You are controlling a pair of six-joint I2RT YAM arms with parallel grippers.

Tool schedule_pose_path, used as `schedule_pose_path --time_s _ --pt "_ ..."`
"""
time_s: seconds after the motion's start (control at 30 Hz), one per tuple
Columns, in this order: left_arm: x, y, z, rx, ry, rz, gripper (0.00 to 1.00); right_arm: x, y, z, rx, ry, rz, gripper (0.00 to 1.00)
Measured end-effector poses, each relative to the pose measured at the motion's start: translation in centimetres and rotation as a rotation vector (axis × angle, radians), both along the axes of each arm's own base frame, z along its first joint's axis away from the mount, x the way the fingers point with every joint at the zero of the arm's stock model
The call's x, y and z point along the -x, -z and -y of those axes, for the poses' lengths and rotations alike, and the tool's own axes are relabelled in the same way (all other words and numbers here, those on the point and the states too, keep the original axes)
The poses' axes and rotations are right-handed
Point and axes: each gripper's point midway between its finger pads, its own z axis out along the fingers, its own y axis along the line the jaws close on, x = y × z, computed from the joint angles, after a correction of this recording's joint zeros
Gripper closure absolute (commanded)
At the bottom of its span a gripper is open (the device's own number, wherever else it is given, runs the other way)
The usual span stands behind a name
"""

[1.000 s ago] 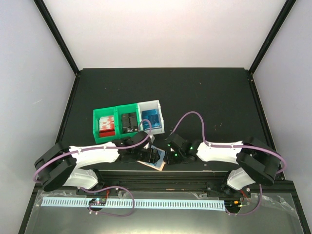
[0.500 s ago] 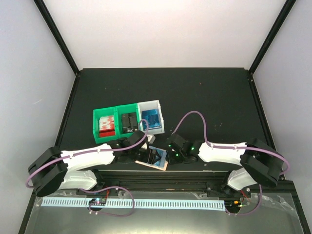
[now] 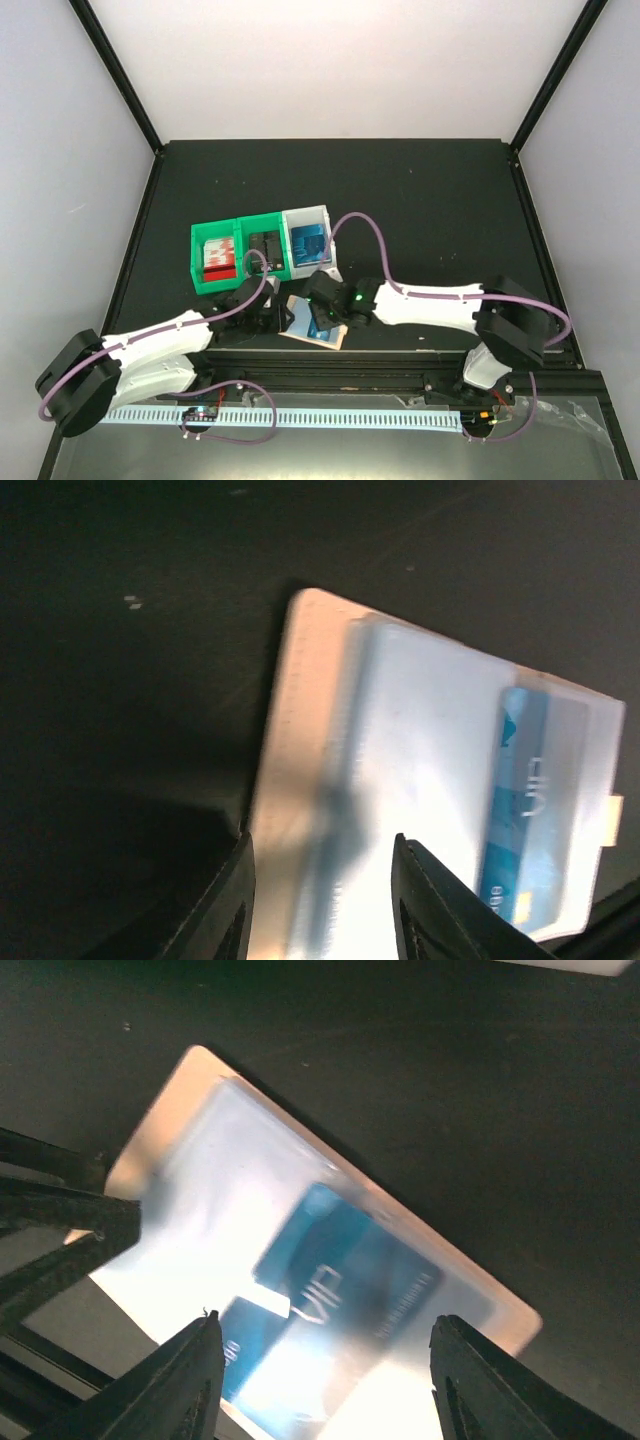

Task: Put the credit cards into the card holder
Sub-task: Insert the credit card into the card holder.

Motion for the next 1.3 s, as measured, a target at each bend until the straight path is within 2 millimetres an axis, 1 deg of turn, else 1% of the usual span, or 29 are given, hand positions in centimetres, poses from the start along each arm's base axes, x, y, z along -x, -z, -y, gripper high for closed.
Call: schedule_pose_path --time_s 0.07,0.17,0.23,0.3,0.37,0.53,0.87,0.93,1.1,1.3 --pt "0.2 0.5 -0.7 0.002 -0.026 -0.008 0.64 0.0 -0.1 -1.5 0.025 -0.025 0.021 0.39" --pt "0.1 0.6 -1.0 0.021 -0.045 -0.009 0.67 0.2 0.2 -3.3 0.068 -0.057 0.049 0.38" --pt "0.1 0.7 -1.1 0.027 -0.055 -0.011 0.69 0.4 0.7 -4.1 0.102 -0.074 0.062 0.38" --pt "0.1 0.8 -1.1 0.031 -0.062 -0.015 0.7 0.6 1.3 -4.4 0.136 -0.082 0.07 0.38" --pt "0.1 0.8 -1.2 0.033 -0.073 -0.019 0.71 0.8 2.0 -4.1 0.181 -0.088 0.079 0.37" --pt "0.0 0.9 -1.2 0.037 -0.081 -0.022 0.72 1.2 3.3 -2.6 0.283 -0.089 0.094 0.37" --pt "-0.1 0.9 -1.1 0.043 -0.086 -0.022 0.73 1.2 3.4 -0.1 0.381 -0.025 0.124 0.37" --pt "-0.1 0.9 -1.2 0.043 -0.086 -0.022 0.73 1.1 3.3 0.2 0.388 -0.015 0.129 0.37" --pt "-0.1 0.9 -1.2 0.044 -0.085 -0.02 0.73 1.1 3.1 -0.2 0.366 -0.017 0.125 0.36" --pt "0.0 0.9 -1.2 0.046 -0.085 -0.018 0.73 0.9 2.4 -2.1 0.299 -0.017 0.13 0.36"
